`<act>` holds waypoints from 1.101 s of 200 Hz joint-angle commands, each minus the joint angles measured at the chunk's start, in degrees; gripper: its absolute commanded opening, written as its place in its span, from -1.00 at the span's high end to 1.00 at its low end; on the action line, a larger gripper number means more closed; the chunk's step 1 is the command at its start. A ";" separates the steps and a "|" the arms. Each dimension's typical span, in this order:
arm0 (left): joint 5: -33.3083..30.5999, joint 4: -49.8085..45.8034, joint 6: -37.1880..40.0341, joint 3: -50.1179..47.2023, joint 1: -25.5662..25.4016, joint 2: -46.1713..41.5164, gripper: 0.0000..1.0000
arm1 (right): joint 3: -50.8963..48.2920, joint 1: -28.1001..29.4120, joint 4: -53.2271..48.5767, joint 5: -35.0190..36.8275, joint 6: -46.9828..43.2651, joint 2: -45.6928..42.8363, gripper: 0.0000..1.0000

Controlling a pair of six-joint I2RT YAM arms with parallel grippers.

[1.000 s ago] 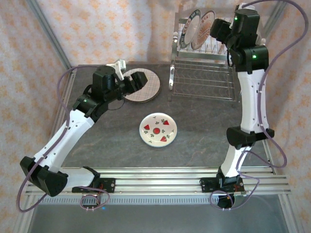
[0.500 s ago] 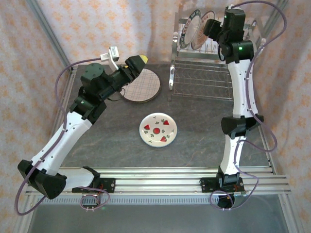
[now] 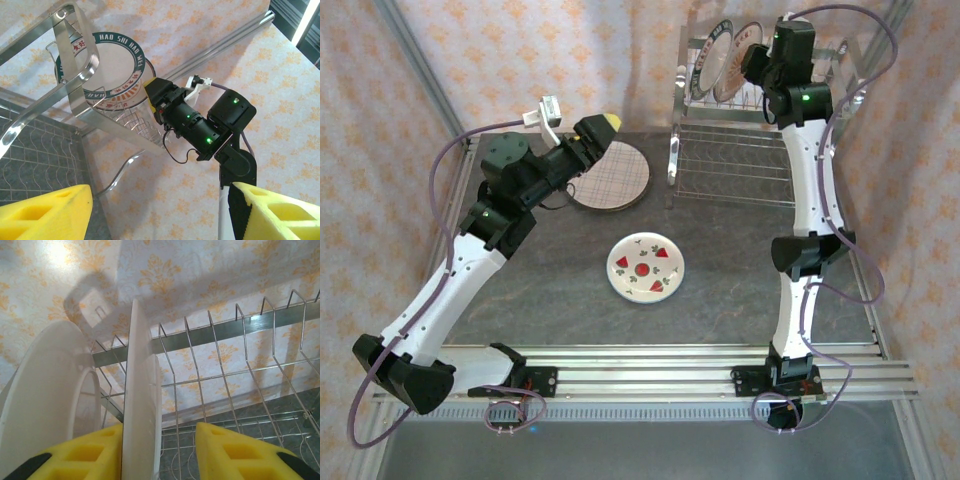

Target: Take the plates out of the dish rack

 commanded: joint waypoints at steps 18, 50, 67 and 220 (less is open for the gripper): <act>0.79 2.73 -0.16 -0.88 -0.52 -1.08 -0.46 | 1.99 1.56 1.91 4.36 -0.81 0.47 0.33; 0.88 2.55 0.02 -1.16 -0.52 -1.34 -0.46 | 1.98 2.23 1.89 6.07 -1.06 0.50 0.57; 0.88 2.31 0.08 -1.31 -0.54 -1.49 -0.46 | 2.17 2.78 2.22 7.06 -1.56 0.52 0.65; 1.23 4.21 -1.62 -2.01 -0.77 -2.02 -0.49 | 6.08 8.13 4.40 23.46 -9.65 -0.33 1.00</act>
